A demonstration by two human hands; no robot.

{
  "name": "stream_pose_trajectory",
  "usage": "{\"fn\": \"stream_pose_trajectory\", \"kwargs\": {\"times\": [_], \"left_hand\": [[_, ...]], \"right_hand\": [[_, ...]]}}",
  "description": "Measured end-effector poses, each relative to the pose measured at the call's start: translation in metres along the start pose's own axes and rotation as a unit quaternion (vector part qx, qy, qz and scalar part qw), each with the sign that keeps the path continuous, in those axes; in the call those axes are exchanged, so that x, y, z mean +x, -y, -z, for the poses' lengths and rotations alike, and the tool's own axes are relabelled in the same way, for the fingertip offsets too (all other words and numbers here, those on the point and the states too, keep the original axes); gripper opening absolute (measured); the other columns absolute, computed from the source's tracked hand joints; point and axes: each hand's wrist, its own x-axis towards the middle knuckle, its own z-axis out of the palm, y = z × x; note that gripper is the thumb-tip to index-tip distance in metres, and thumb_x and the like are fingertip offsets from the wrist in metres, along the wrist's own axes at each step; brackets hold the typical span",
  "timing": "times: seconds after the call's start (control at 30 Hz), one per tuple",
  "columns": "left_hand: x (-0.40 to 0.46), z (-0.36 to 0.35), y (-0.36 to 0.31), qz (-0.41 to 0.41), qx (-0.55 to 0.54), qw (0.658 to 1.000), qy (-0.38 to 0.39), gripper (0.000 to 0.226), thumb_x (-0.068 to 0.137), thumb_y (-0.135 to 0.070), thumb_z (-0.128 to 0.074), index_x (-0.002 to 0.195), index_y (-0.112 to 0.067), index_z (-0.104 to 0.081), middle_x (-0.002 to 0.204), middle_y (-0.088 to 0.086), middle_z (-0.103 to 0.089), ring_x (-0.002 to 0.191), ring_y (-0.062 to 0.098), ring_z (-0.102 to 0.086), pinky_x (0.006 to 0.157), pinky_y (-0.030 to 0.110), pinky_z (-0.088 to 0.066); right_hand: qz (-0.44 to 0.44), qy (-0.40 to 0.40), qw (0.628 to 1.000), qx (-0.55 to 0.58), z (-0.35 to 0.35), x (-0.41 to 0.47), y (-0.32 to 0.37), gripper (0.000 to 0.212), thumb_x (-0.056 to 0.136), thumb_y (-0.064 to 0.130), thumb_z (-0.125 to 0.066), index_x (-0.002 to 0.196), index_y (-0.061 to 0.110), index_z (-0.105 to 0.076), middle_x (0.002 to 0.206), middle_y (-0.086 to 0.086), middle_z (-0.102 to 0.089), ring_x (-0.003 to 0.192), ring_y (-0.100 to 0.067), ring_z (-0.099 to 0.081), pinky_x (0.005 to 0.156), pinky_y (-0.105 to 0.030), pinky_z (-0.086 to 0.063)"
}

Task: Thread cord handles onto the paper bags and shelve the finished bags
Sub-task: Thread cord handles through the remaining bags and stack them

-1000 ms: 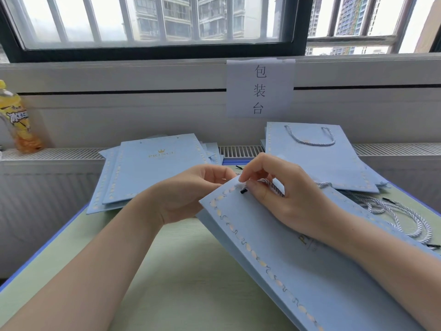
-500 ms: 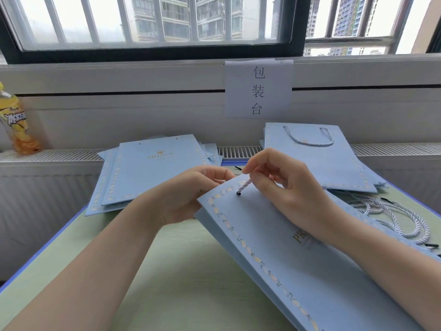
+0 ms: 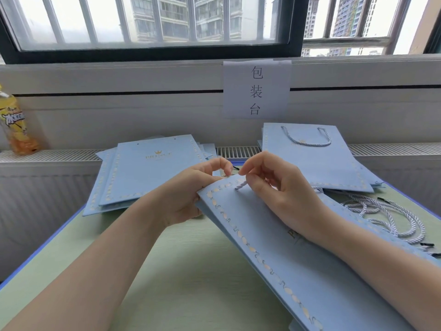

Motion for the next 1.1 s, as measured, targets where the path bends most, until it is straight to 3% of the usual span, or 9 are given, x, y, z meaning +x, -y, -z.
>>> {"fn": "stream_pose_trajectory", "kwargs": {"times": [0.13, 0.27, 0.37, 0.5, 0.7, 0.87, 0.93, 1.0, 1.1], "left_hand": [[-0.001, 0.000, -0.001, -0.021, 0.018, 0.999, -0.030, 0.025, 0.087, 0.007, -0.052, 0.084, -0.018, -0.054, 0.082, 0.009, -0.063, 0.055, 0.016, -0.056, 0.046, 0.024, -0.040], [-0.002, -0.005, -0.002, 0.019, 0.088, 0.994, -0.068, 0.005, 0.093, -0.016, -0.055, 0.090, -0.015, -0.059, 0.077, 0.003, -0.063, 0.057, 0.012, -0.057, 0.047, 0.020, -0.045], [0.000, -0.004, 0.001, 0.038, 0.130, 0.989, -0.052, 0.023, 0.080, -0.025, -0.068, 0.100, -0.015, -0.060, 0.090, 0.011, -0.069, 0.070, 0.019, -0.062, 0.062, 0.029, -0.051], [-0.002, -0.001, -0.001, 0.083, 0.162, 0.983, -0.021, 0.031, 0.081, -0.016, -0.069, 0.109, -0.018, -0.057, 0.083, 0.008, -0.066, 0.075, 0.019, -0.062, 0.076, 0.033, -0.048], [-0.004, -0.012, -0.002, 0.125, 0.408, 0.904, -0.029, 0.016, 0.093, -0.028, -0.052, 0.109, -0.029, -0.054, 0.064, -0.016, -0.051, 0.057, 0.001, -0.049, 0.058, 0.014, -0.039], [0.001, -0.020, -0.001, -0.028, 0.563, 0.810, -0.161, 0.029, 0.095, -0.048, -0.039, 0.084, -0.026, -0.054, 0.076, -0.014, -0.054, 0.066, 0.006, -0.049, 0.069, 0.028, -0.041], [0.001, -0.026, -0.005, -0.122, 0.441, 0.868, -0.193, 0.048, 0.089, -0.056, -0.031, 0.081, -0.021, -0.062, 0.075, -0.008, -0.062, 0.068, 0.010, -0.057, 0.068, 0.029, -0.044], [-0.001, -0.030, -0.011, -0.149, 0.283, 0.937, -0.142, 0.057, 0.082, -0.055, -0.031, 0.088, -0.011, -0.068, 0.079, 0.000, -0.070, 0.074, 0.011, -0.065, 0.070, 0.028, -0.048], [-0.004, -0.032, -0.011, -0.174, 0.222, 0.956, -0.076, 0.040, 0.085, -0.041, -0.044, 0.089, -0.009, -0.067, 0.073, 0.001, -0.071, 0.070, 0.010, -0.066, 0.069, 0.021, -0.049]], "right_hand": [[0.022, 0.003, 0.999, -0.031, -0.004, -0.003, 0.001, 0.014, 0.087, 0.012, -0.050, 0.089, 0.024, -0.057, 0.074, 0.003, -0.057, 0.065, -0.026, -0.050, 0.063, -0.035, -0.043], [0.008, -0.011, 1.000, -0.011, -0.002, -0.001, 0.002, 0.013, 0.088, 0.014, -0.050, 0.089, 0.025, -0.057, 0.074, 0.006, -0.055, 0.068, -0.020, -0.051, 0.064, -0.030, -0.042], [-0.007, -0.026, 0.999, 0.028, -0.002, 0.002, 0.005, 0.012, 0.088, 0.017, -0.050, 0.089, 0.025, -0.058, 0.071, 0.005, -0.055, 0.070, -0.027, -0.052, 0.064, -0.037, -0.044], [0.000, -0.044, 0.997, 0.058, 0.006, 0.008, 0.012, 0.007, 0.088, 0.016, -0.056, 0.089, 0.021, -0.061, 0.064, 0.008, -0.053, 0.062, -0.009, -0.049, 0.060, -0.018, -0.040], [0.008, -0.120, 0.991, 0.057, 0.032, 0.018, 0.018, 0.015, 0.094, 0.005, -0.053, 0.088, 0.016, -0.061, 0.060, 0.022, -0.056, 0.059, 0.003, -0.050, 0.062, -0.008, -0.039], [-0.050, -0.104, 0.982, 0.148, 0.031, 0.018, 0.016, 0.019, 0.094, 0.000, -0.050, 0.090, 0.013, -0.064, 0.069, 0.012, -0.064, 0.064, -0.002, -0.056, 0.066, -0.014, -0.045], [-0.063, -0.077, 0.983, 0.152, 0.028, 0.017, 0.016, 0.021, 0.093, -0.001, -0.050, 0.092, 0.014, -0.064, 0.073, 0.009, -0.066, 0.067, -0.005, -0.057, 0.067, -0.017, -0.046], [-0.065, -0.062, 0.986, 0.138, 0.025, 0.016, 0.016, 0.020, 0.093, -0.002, -0.051, 0.093, 0.014, -0.064, 0.076, 0.009, -0.067, 0.068, -0.002, -0.059, 0.068, -0.016, -0.047], [-0.064, -0.066, 0.990, 0.108, 0.023, 0.016, 0.014, 0.017, 0.091, -0.003, -0.054, 0.095, 0.012, -0.062, 0.081, 0.008, -0.066, 0.069, 0.001, -0.060, 0.068, -0.014, -0.047]]}}
